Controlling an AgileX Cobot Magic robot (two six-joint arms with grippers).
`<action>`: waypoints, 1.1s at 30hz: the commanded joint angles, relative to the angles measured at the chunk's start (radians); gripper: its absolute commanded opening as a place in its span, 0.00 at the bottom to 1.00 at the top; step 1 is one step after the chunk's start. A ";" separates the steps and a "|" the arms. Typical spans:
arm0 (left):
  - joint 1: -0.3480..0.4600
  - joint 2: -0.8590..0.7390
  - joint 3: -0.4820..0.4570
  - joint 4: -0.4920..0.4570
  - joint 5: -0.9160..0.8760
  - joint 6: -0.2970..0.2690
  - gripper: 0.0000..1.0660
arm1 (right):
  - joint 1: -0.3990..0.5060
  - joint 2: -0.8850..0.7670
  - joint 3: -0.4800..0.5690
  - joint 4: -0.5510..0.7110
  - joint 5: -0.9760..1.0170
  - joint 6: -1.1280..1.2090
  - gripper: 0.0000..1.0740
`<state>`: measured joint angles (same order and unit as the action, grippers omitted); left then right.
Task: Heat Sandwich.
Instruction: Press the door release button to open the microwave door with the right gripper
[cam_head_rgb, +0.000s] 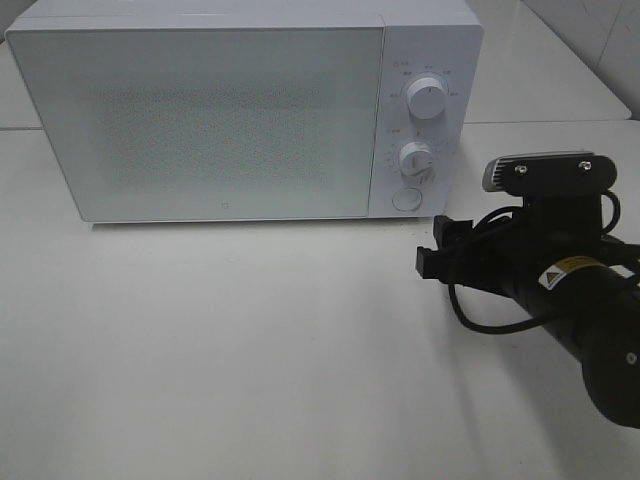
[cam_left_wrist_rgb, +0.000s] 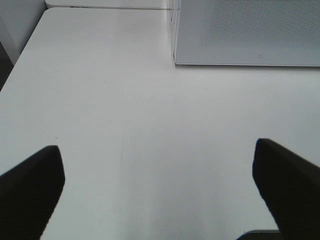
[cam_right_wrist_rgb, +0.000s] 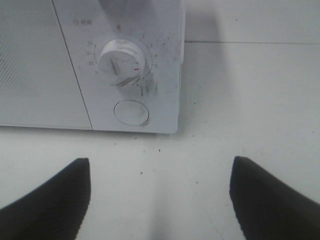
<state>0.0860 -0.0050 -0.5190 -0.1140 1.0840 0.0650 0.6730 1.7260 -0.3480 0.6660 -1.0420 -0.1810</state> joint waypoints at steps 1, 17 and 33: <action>0.003 -0.016 0.002 -0.001 -0.013 -0.004 0.92 | 0.036 0.023 -0.018 0.037 -0.015 -0.014 0.70; 0.003 -0.016 0.002 -0.001 -0.013 -0.004 0.92 | 0.051 0.033 -0.018 0.038 -0.081 0.026 0.69; 0.003 -0.016 0.002 -0.001 -0.013 -0.004 0.92 | 0.051 0.033 -0.018 0.037 -0.105 0.977 0.69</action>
<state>0.0860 -0.0050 -0.5190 -0.1140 1.0840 0.0650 0.7190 1.7580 -0.3600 0.7040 -1.1380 0.6610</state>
